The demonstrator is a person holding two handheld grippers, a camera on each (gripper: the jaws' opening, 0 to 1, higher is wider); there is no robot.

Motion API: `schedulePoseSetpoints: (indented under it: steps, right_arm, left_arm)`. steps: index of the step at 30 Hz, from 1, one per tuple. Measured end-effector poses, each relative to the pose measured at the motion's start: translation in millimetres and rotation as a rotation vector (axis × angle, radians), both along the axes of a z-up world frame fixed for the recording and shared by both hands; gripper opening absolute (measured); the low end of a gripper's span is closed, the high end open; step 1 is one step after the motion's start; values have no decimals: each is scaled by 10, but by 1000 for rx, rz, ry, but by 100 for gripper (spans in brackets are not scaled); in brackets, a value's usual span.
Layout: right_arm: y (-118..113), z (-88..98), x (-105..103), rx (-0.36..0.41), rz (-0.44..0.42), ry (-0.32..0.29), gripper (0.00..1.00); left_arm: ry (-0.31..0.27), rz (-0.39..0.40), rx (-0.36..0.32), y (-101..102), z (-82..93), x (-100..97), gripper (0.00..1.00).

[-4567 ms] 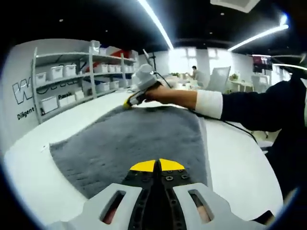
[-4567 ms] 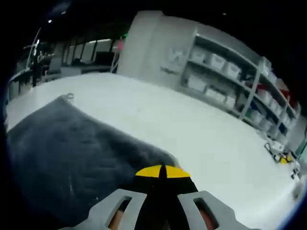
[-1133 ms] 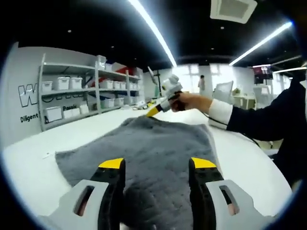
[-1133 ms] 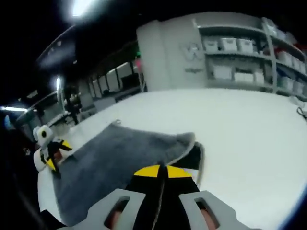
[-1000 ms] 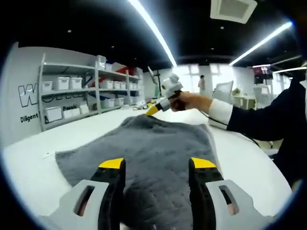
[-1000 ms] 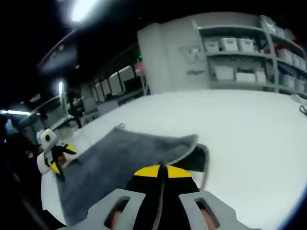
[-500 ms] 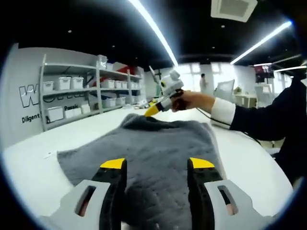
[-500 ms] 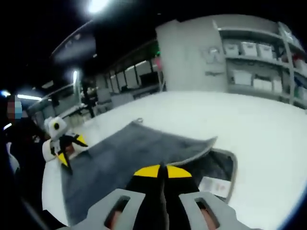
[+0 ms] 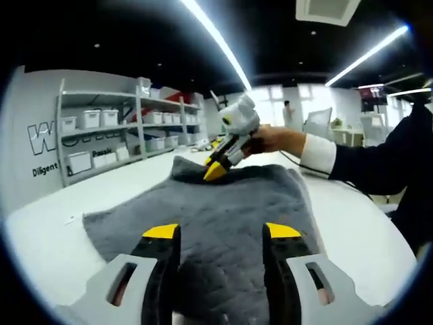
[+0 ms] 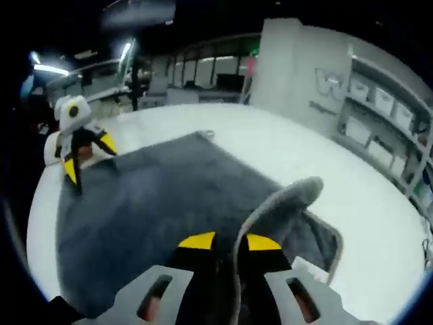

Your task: Open the folded towel by lifting each exposed corner and separating the folded layers until the towel lies flat within the target outline without major curled edges

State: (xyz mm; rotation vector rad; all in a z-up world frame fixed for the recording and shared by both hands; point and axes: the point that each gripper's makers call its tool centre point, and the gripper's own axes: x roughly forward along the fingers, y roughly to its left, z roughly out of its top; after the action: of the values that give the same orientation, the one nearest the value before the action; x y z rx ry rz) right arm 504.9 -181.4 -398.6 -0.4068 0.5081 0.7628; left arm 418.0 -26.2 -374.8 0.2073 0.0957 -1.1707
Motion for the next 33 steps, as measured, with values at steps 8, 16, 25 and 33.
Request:
schedulePoseSetpoints:
  steps: [8, 16, 25, 33]
  right_arm:
    - [-238, 56, 30, 28, -42, 23, 14]
    - [-380, 12, -5, 102, -71, 63, 0]
    - [36, 371, 53, 144, -37, -45, 0]
    - [622, 377, -224, 82, 2, -114, 0]
  left_arm:
    - [-5, 7, 0, 1, -13, 25, 47]
    - [18, 25, -29, 48, 21, 95, 47]
    - [120, 77, -163, 88, 193, 222, 47]
    - [203, 100, -269, 60, 385, 369, 45]
